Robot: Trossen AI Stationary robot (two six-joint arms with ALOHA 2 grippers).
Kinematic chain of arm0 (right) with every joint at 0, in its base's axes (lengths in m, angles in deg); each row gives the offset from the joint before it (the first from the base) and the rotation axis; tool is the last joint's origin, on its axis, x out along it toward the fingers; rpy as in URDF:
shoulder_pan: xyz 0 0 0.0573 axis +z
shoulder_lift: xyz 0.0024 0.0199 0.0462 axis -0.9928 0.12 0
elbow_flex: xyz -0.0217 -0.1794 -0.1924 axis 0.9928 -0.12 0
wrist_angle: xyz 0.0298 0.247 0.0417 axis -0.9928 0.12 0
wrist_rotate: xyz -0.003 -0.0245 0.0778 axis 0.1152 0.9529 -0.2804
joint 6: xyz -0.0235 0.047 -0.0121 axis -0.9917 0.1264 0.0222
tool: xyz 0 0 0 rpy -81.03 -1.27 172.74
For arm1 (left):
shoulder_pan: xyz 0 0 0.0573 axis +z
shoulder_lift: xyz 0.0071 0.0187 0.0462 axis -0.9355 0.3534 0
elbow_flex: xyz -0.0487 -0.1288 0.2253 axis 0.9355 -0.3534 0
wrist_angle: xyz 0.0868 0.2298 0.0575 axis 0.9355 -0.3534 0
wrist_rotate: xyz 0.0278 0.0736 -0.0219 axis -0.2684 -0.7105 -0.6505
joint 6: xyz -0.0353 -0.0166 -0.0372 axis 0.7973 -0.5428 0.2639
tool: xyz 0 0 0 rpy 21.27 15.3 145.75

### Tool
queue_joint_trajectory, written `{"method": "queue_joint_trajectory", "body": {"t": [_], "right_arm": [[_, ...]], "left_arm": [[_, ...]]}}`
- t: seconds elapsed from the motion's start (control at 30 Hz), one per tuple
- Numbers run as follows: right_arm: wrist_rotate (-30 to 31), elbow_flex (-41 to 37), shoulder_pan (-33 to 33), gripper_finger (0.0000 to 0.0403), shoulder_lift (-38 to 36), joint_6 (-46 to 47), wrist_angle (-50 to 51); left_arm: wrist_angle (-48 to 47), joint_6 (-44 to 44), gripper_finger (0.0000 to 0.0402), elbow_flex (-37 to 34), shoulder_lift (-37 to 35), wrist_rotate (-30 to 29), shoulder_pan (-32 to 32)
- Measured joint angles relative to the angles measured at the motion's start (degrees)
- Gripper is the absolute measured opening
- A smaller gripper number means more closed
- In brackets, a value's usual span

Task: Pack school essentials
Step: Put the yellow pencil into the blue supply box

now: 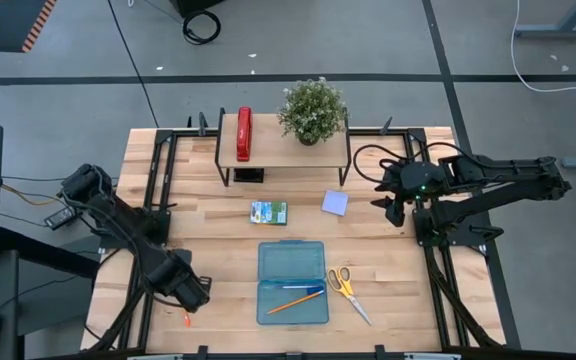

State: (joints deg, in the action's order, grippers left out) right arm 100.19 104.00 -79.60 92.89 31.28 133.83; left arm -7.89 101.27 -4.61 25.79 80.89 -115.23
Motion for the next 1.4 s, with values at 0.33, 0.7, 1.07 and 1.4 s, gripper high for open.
{"method": "queue_joint_trajectory", "body": {"t": [0.33,0.7,1.07,1.4], "right_arm": [[-0.01,0.00,0.00,0.0217,0.02,1.12,1.81],[-0.47,0.00,0.00,0.0217,0.00,4.16,1.85],[-0.47,0.00,0.00,0.0217,0.00,4.16,1.85],[-0.47,0.00,0.00,0.0217,0.00,4.14,1.85]], "left_arm": [[10.70,0.72,0.0190,-6.66,0.00,1.32,-1.16],[21.66,0.52,0.0182,-14.36,0.00,2.47,-2.51],[24.62,-2.02,0.0152,-17.05,-0.13,2.18,-1.44],[24.49,-3.08,0.0076,-17.11,-0.09,0.97,-1.17]]}}
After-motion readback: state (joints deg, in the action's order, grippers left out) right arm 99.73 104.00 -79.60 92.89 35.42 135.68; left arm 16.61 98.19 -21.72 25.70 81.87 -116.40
